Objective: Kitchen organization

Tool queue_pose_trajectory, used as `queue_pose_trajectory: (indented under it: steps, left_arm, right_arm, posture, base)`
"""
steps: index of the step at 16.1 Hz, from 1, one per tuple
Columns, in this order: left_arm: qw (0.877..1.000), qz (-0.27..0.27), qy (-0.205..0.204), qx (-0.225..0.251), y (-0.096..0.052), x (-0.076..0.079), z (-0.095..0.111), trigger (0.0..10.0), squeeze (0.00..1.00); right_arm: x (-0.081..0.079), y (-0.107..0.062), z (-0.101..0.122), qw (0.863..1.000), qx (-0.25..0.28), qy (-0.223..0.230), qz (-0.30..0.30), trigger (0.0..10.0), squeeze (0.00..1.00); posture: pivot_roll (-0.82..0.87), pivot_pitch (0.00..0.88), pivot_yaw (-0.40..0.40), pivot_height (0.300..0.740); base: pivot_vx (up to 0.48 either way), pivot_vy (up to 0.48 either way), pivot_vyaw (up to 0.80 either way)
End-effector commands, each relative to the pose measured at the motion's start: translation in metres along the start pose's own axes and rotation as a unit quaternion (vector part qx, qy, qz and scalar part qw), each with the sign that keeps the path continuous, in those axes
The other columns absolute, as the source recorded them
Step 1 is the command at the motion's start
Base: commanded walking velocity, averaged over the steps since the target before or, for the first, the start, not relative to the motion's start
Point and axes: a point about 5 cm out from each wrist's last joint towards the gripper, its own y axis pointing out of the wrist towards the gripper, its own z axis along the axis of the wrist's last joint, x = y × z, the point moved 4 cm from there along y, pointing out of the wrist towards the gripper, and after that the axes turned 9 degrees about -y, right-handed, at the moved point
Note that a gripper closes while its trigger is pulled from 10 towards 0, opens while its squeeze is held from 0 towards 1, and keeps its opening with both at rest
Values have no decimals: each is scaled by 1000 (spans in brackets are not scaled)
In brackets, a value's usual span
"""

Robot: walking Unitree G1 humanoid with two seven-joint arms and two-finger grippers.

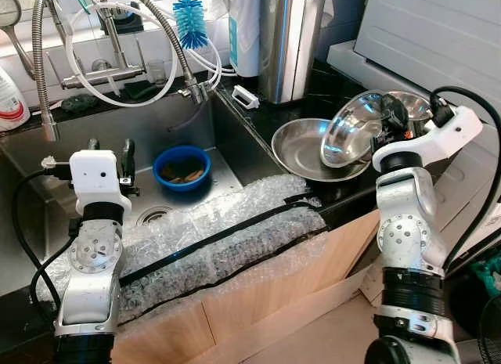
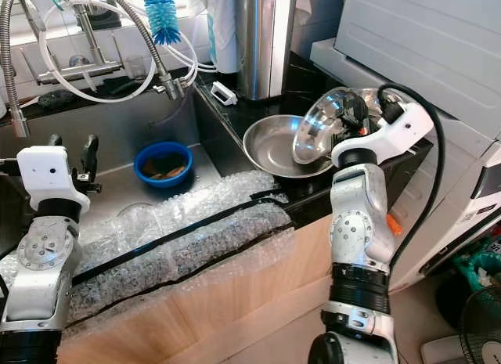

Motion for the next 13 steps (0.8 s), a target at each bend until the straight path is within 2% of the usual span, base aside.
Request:
queue_pose_trajectory:
  steps: [1,2,3,4,8,10,12,13]
  left_arm:
    - [1000,-2,-4,23,2,2,11,10000,0]
    - [1000,-2,-3,23,2,3,11,10000,0]
    - [1000,-2,-2,22,2,3,11,10000,0]
    - [1000,-2,-2,22,2,3,10,10000,0]
    - [1000,1,-2,22,2,2,10,10000,0]
    - [1000,-1,-6,24,2,4,11,10000,0]
    - [1000,-3,-12,27,2,6,12,10000,0]
    - [1000,-4,-14,28,3,7,12,10000,0]
  right_arm:
    - [1,-1,3,1000,10,7,2,7020,0]
    - [-1,-1,2,999,10,33,8,0,0]
    - [-1,-1,-2,999,2,46,7,157,0]
    - [2,-1,-4,999,-1,51,-3,10000,0]
    - [3,0,-2,995,11,101,-4,10000,0]
    - [-5,-1,9,992,36,116,21,10000,0]
    - [-25,0,24,985,64,134,83,10000,0]
    - [-37,0,25,982,57,133,119,10000,0]
  posture:
    - [-21,0,9,740]
    - [-21,0,10,740]
    - [-21,0,11,740]
    - [-21,0,10,740]
    - [-17,0,9,740]
    - [-19,0,10,740]
    - [-25,0,10,740]
    - [-23,0,9,740]
  base:
    - [0,0,0]
    - [0,0,0]
    - [0,0,0]
    - [0,0,0]
    - [0,0,0]
    - [0,0,0]
    - [0,0,0]
    - [0,0,0]
